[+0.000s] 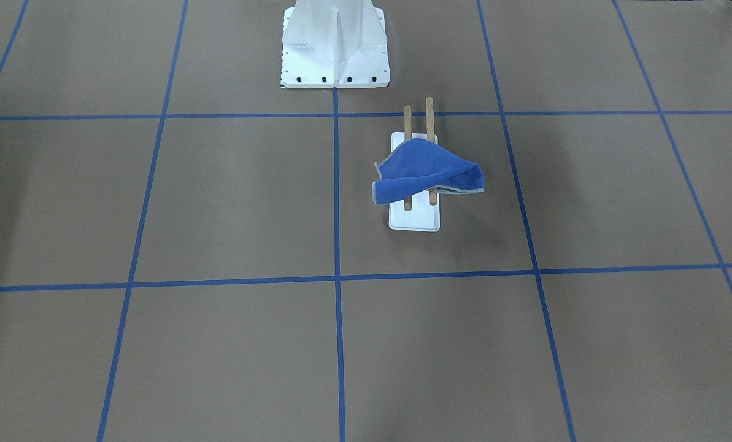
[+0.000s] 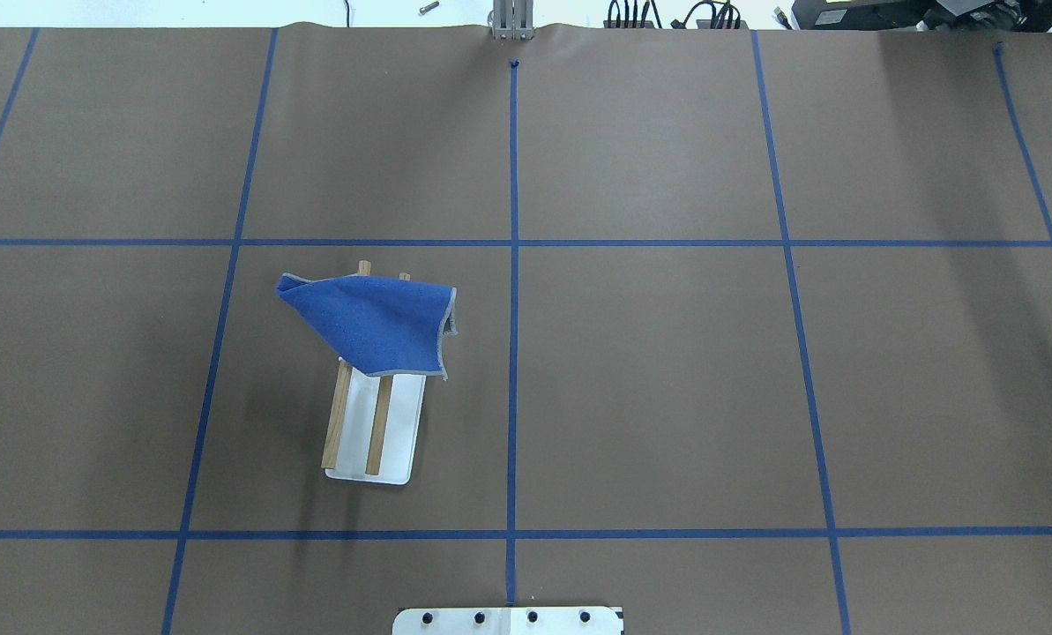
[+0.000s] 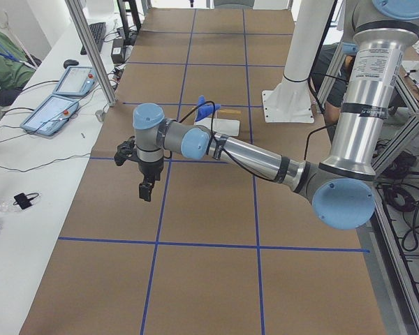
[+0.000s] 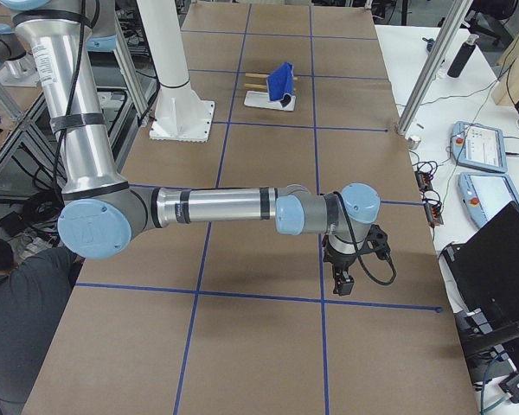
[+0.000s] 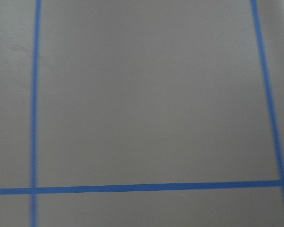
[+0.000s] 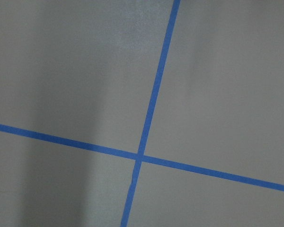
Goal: Hang towel on rack
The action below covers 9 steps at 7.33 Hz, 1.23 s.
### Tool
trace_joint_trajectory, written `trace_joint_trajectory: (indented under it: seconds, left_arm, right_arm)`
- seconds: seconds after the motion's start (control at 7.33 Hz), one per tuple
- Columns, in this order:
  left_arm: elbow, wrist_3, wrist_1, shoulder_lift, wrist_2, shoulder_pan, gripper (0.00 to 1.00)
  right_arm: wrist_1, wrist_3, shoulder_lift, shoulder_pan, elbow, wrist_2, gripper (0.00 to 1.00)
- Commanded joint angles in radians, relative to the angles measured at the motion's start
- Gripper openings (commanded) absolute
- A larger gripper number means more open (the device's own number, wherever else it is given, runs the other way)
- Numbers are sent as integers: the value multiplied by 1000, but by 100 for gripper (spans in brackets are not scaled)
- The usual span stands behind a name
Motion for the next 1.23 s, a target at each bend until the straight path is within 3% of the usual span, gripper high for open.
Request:
trace_joint_trajectory:
  seconds: [0.0,0.14,0.41,1.09]
  left_arm:
    - [34,74,19,116,-8,-54,98]
    - [13,72,4,127,-27,-63,98]
    - [3,72,5,155,-195,-118,98]
    - [-66,74,-35,161,-197,-128,98]
  right_arm:
    - [-2,2,5,0,0,30,100]
    - [-2,3,5,0,-5,29,100]
    - [0,3,2,0,0,29,100]
    - [7,5,-2,0,2,29,100]
